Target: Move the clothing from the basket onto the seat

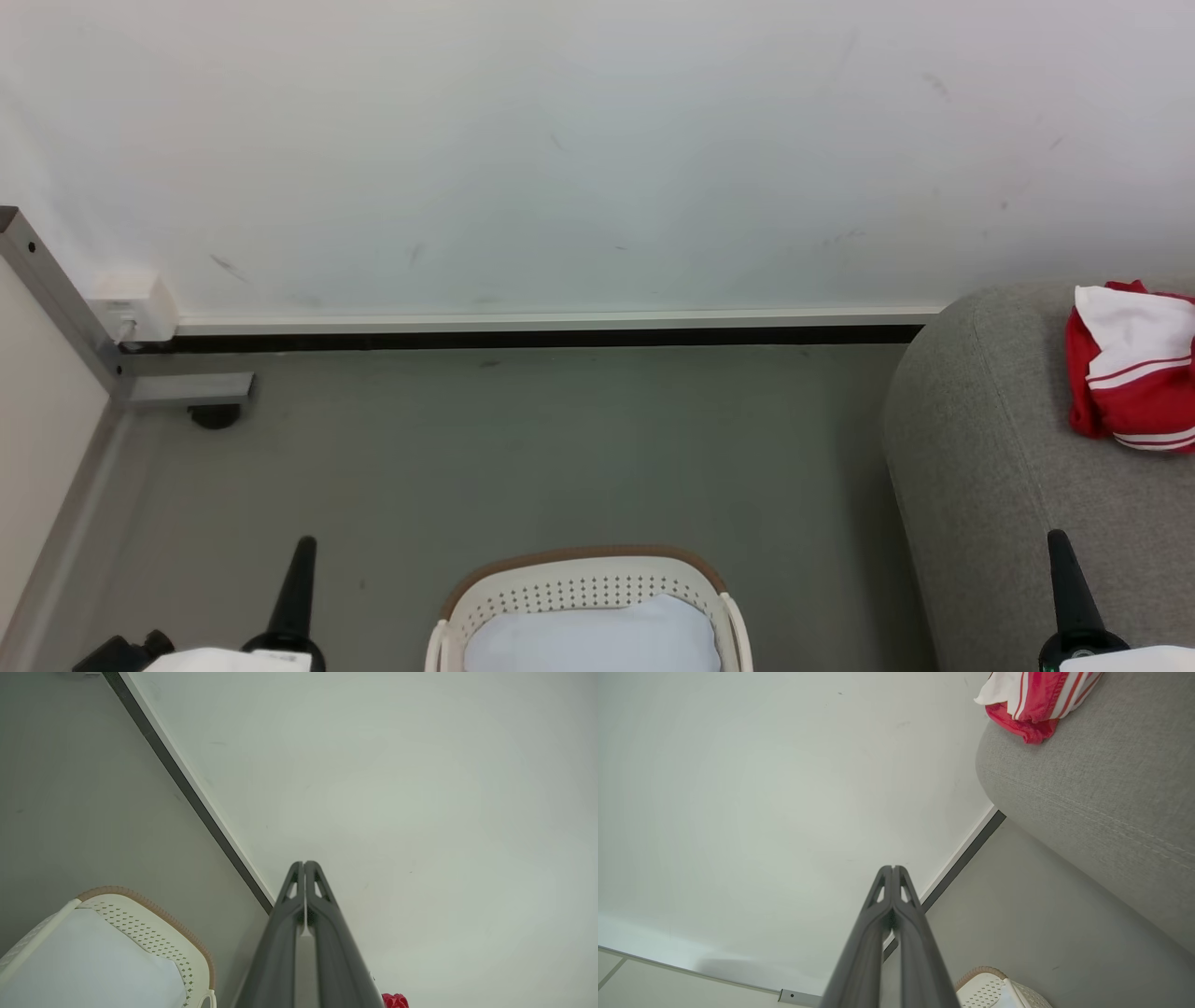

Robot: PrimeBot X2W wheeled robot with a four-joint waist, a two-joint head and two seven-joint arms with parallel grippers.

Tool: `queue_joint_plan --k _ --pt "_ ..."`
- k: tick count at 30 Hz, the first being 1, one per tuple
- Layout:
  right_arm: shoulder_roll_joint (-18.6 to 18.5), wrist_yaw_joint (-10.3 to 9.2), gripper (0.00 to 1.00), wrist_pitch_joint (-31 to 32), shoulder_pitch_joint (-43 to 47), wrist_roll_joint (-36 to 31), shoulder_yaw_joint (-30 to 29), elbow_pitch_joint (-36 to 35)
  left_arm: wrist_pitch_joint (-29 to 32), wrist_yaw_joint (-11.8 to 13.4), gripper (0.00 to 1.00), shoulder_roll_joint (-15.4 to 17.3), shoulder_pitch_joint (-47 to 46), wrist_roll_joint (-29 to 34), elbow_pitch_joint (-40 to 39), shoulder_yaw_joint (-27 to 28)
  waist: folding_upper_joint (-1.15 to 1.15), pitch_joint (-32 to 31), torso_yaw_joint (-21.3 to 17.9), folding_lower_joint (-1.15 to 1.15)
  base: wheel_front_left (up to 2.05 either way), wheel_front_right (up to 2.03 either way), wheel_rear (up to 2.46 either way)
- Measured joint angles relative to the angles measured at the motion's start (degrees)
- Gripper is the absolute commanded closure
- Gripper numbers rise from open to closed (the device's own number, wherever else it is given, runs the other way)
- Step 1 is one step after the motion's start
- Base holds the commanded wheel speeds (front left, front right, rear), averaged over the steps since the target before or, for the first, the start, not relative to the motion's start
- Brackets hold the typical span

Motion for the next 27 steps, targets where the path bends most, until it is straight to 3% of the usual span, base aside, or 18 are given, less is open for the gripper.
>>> queue_joint_plan --k 27 --pt "-0.01 0.00 1.00 3.71 -2.02 13.60 -1.47 0.08 3.59 0.00 1.00 -0.65 -1.56 -12.26 -0.24 2.05 0.00 0.37 0.18 0.00 0.00 0.00 0.00"
